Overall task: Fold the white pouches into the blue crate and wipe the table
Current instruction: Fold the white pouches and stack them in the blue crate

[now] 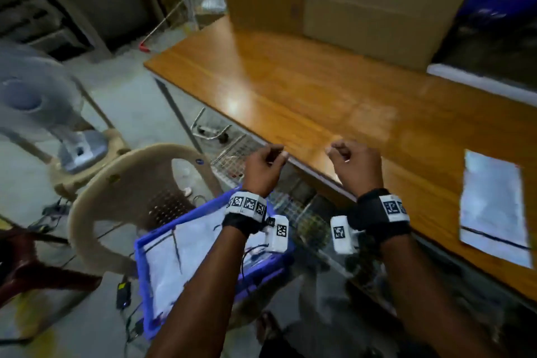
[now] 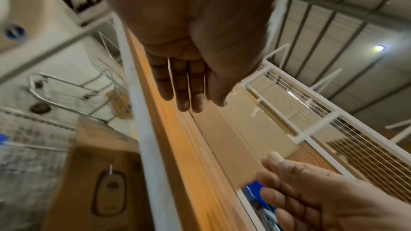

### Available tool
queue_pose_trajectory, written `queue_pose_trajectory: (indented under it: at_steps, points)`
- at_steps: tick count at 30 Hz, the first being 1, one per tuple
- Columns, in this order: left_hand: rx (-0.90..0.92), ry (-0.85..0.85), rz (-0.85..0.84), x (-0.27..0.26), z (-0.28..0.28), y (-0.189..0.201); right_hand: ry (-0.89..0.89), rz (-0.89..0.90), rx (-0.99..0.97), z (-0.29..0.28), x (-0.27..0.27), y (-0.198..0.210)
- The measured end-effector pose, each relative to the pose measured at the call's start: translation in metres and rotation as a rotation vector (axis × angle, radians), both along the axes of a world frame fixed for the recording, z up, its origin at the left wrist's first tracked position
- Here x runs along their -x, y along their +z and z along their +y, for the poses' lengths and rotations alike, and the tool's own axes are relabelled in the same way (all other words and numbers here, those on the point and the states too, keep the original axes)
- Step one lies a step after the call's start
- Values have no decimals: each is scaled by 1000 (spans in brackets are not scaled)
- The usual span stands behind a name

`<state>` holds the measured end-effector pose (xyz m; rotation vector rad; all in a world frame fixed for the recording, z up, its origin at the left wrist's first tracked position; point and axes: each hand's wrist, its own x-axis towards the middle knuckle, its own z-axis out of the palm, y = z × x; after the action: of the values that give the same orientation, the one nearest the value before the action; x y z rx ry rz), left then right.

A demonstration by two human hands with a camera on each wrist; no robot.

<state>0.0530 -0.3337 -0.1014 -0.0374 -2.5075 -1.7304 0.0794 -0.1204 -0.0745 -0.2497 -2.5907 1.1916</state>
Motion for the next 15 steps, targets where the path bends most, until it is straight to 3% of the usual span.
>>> queue_pose_trajectory:
  at_steps: [7, 11, 15]
  points:
    - [-54, -232, -77, -30, 168, -3, -306, 14, -52, 168, -72, 3]
    - [-170, -289, -208, -57, 234, -22, -355, -182, -220, 243, -113, -18]
    - [-141, -289, -234, -67, 273, -47, -225, -472, -249, 282, -138, -39]
